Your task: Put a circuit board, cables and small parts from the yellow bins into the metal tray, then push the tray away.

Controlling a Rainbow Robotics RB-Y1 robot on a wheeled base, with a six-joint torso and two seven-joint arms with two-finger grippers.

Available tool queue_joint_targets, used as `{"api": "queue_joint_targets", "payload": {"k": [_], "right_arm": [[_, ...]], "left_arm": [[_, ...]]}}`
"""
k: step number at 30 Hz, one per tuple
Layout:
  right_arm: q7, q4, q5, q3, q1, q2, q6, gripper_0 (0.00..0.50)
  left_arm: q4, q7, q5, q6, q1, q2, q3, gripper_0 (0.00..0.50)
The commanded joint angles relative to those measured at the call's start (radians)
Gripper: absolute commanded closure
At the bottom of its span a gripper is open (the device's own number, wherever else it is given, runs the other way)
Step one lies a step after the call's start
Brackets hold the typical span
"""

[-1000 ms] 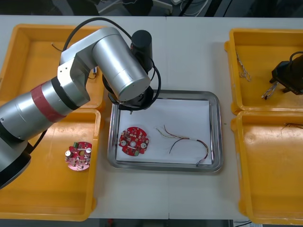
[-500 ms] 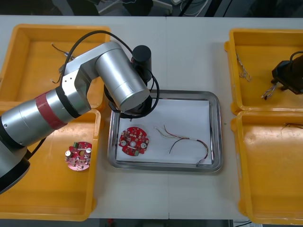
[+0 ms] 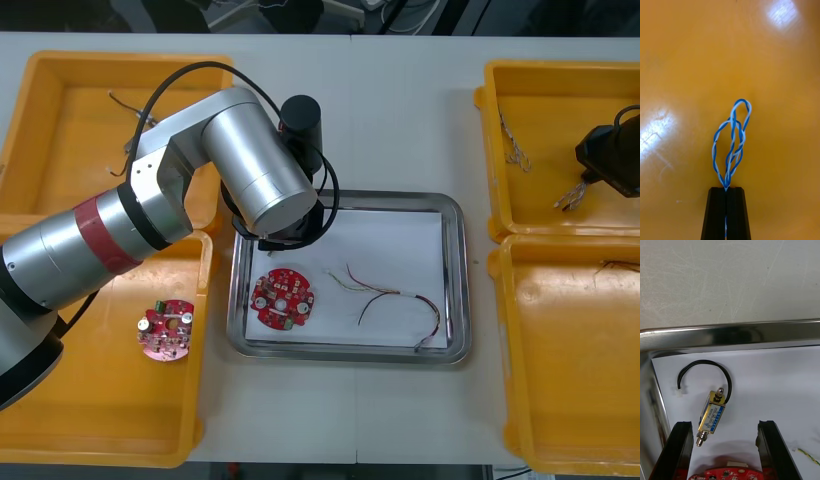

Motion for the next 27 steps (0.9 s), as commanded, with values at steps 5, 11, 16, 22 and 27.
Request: {"api": "queue_joint_targets", "payload": {"k": [5, 11, 16, 22, 27], "right_arm": [[0.02, -0.209, 0.02, 0.003, 0.038, -0.025, 0.217, 0.5], [0.023, -0.312, 0.022, 0.0, 0.039, -0.037, 0.327, 0.5], [0.029, -0.398, 0.022, -0.014, 0.049, -0.043, 0.419, 0.5], [0.031, -0.568, 0.009, -0.034, 0.101, -0.053, 0.557, 0.5], [0.034, -0.737, -0.006, -0.045, 0.157, -0.057, 0.676, 0.5]], "left_arm": [[-0.086, 0.088, 0.026, 0.015, 0.003, 0.009, 0.051, 0.0], [-0.152, 0.065, 0.07, 0.107, -0.014, 0.041, 0.129, 0.0], [-0.175, 0.043, 0.15, 0.159, -0.048, 0.099, 0.174, 0.0], [-0.175, 0.014, 0.248, 0.184, -0.088, 0.192, 0.226, 0.0], [-0.137, -0.084, 0.329, 0.184, -0.089, 0.268, 0.275, 0.0]]}}
